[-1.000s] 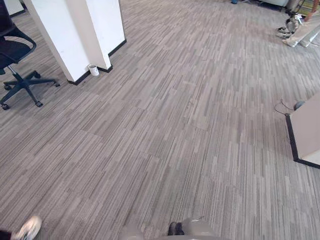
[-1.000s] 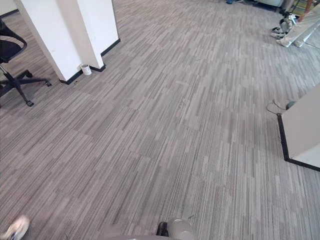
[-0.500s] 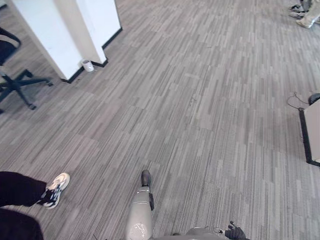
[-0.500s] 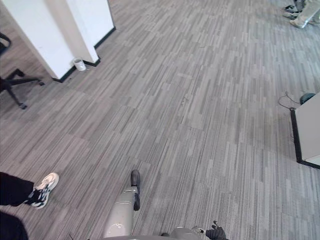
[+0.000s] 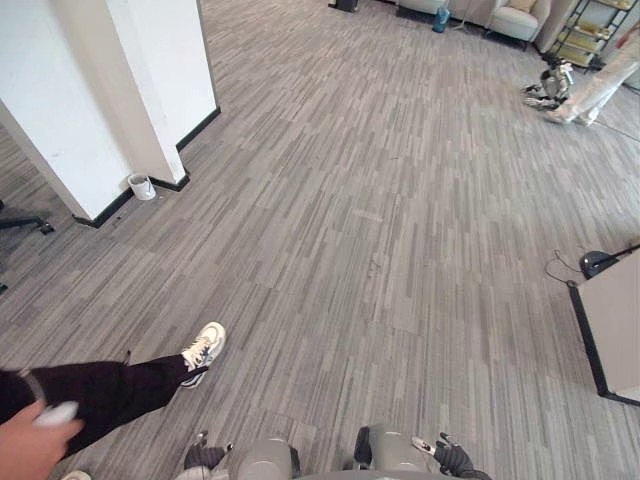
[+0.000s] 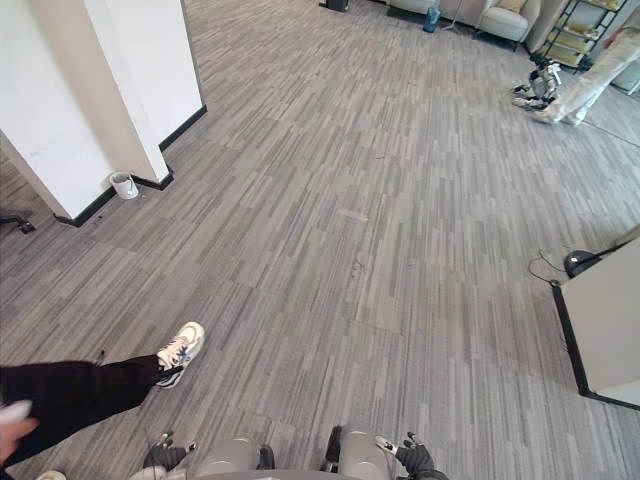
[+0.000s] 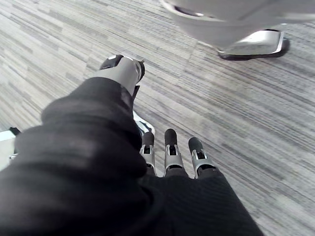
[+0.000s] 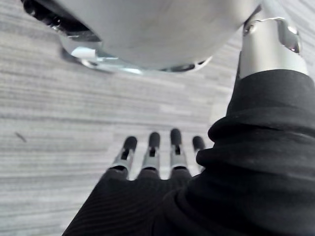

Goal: Organize washtable

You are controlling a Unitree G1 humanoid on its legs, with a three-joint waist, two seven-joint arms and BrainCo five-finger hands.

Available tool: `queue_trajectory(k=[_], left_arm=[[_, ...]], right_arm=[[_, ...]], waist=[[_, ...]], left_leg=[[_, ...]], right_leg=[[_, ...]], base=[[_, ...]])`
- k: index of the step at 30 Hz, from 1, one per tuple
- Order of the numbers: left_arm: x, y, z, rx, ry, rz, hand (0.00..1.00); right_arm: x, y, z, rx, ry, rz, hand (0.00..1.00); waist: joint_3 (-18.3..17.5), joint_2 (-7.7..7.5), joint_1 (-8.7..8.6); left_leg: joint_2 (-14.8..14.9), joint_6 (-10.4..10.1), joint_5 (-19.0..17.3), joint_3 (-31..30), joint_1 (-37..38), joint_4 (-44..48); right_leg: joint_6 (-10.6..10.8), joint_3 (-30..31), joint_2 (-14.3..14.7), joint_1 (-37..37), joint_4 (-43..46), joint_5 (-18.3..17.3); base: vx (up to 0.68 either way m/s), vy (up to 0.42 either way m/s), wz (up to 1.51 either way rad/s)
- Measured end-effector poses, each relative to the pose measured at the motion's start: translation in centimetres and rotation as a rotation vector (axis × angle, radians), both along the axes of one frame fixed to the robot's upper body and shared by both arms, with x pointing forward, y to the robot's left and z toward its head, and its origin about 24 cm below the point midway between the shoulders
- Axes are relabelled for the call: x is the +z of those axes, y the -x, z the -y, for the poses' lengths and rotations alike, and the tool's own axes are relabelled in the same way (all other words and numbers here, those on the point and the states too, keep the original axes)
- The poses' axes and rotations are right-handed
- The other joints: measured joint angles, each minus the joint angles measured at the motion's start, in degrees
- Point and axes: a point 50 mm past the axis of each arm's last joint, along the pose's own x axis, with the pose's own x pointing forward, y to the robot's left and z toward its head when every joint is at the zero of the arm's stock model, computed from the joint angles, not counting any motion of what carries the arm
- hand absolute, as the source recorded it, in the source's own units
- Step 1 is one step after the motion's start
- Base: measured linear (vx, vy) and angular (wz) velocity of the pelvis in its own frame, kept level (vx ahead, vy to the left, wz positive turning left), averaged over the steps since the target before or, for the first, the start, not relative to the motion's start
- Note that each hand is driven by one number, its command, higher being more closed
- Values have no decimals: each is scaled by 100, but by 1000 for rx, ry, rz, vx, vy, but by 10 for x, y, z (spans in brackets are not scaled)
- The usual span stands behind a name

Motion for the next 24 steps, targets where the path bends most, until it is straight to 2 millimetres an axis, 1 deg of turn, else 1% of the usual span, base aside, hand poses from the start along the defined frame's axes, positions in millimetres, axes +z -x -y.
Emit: queue_trajectory(k=[1,2,3,4,5,6,7,8,9,10,11,12,13,14,15,16,17,18,19,20,21,22,23,24], left_arm=[[1,-8,4,-18,3,15,0],[2,-12,6,-22,6,25,0],[2,-15,8,-21,12,33,0],[2,-15,9,-17,14,33,0],[0,-12,10,-6,22,24,0],[0,-12,10,-4,23,23,0],[-3,-8,18,-6,42,10,0],[-8,5,24,-6,61,-29,0],[-8,7,22,3,68,-29,0],[-11,11,28,9,88,-50,0],[-12,14,30,22,100,-65,0],[-15,21,33,42,113,-87,0],[-15,27,31,48,111,-102,0],[-15,26,30,46,106,-100,0],[-14,25,25,40,91,-97,0],[-12,24,20,32,75,-89,0],[-11,21,16,5,57,-82,0],[-11,21,16,3,56,-81,0],[-10,19,15,0,54,-75,0],[-10,18,16,6,60,-72,0],[-10,18,17,10,64,-71,0],[-10,18,17,18,66,-70,0],[-11,20,21,23,75,-72,0],[-12,23,22,29,79,-74,0]], right_arm=[[1,-1,3,-30,5,13,0],[2,-2,4,-43,6,19,0],[2,0,6,-77,1,25,0],[2,1,5,-85,-1,22,0],[3,-1,5,-93,-3,30,0],[3,-1,5,-94,-3,32,0],[5,-1,12,-95,12,35,0],[4,4,15,-99,19,20,0],[4,4,15,-101,18,16,0],[6,2,25,-94,41,14,0],[6,2,28,-92,50,16,0],[7,1,30,-75,60,14,0],[7,1,30,-67,66,10,0],[7,0,30,-68,68,6,0],[5,-1,26,-57,67,-1,0],[5,-5,21,-40,59,7,0],[6,-14,15,-21,49,27,0],[6,-15,15,-20,49,30,0],[8,-20,14,-21,48,48,0],[8,-22,14,-22,48,55,0],[8,-23,13,-24,46,59,0],[10,-28,13,-23,44,75,0],[10,-30,12,-21,42,79,0],[10,-30,10,-18,40,79,0]], waist=[[48,87,-47],[76,118,-46],[100,151,-44],[101,144,-36],[88,130,-49],[88,133,-51],[30,343,-100],[-197,495,-156],[-218,527,-162],[-256,797,-118],[-267,875,-95],[-247,953,-56],[-195,951,-52],[-165,1011,-57],[-65,857,-36],[18,688,-28],[75,575,-23],[87,561,-17],[109,575,34],[165,506,93],[175,502,120],[216,502,127],[208,518,134],[202,531,150]], left_leg=[[-22,-142,-186,-161,146,22],[-25,-202,-263,-224,228,31],[-33,-318,-410,-336,452,-3],[-51,-380,-471,-371,598,-71],[-96,-487,-645,-472,1160,-524],[-95,-502,-665,-488,1260,-597],[136,-634,-768,-567,1580,-895],[368,-805,-747,-689,1636,-755],[491,-916,-689,-724,1474,-400],[797,-1304,-433,-783,1098,572],[924,-1368,-124,-792,864,1104],[1126,-1251,890,-748,412,2210],[1463,-1077,1287,-604,-42,3259],[1578,-843,1097,-552,-247,3724],[1599,-688,831,-559,-632,4237],[1491,-679,681,-544,-932,4258],[1292,-715,538,-497,-1421,3775],[1272,-715,524,-479,-1506,3633],[1161,-746,491,-449,-1851,2884],[987,-787,517,-468,-2005,1842],[889,-856,561,-498,-1996,1212],[685,-1073,759,-716,-1992,-8],[621,-1253,942,-965,-1956,-978],[650,-1307,974,-1028,-1936,-1275]], right_leg=[[50,46,-27,-91,-1318,564],[81,44,-44,-110,-1711,759],[154,34,-52,-132,-2279,1064],[159,41,-82,-154,-2421,1131],[53,84,-147,-185,-2399,1210],[37,117,-147,-193,-2353,1241],[-124,263,19,-291,-1893,1729],[-310,215,247,-320,-1578,1887],[-516,198,337,-320,-1479,2176],[-685,87,609,-254,-1265,1913],[-749,45,714,-198,-1220,1760],[-927,52,913,58,-1226,1490],[-1040,57,1120,448,-1352,1279],[-1127,59,1214,685,-1420,1212],[-1191,85,1266,1101,-1527,1061],[-1237,128,1257,1424,-1656,956],[-1123,192,1235,1793,-1833,796],[-1108,200,1235,1835,-1853,771],[-1041,225,1232,1994,-1904,634],[-932,283,1171,2048,-1861,453],[-904,325,1120,2094,-1795,355],[-837,406,1030,2174,-1650,121],[-732,510,967,2199,-1446,-139],[-659,584,950,2186,-1327,-279]], base=[[389,26,48],[602,-1,60],[432,-56,35],[845,-237,41],[632,-210,24],[809,-319,31],[651,-240,35],[813,-302,38],[795,-319,12],[582,-284,-14],[697,-355,-35],[824,-371,-29],[804,-354,-23],[643,-268,-9],[451,-193,-2],[601,-266,-7],[485,-219,-7],[505,-190,-12],[305,-71,-16],[432,-60,-20],[346,26,-22],[425,73,-24],[374,89,-31],[377,143,-53]])
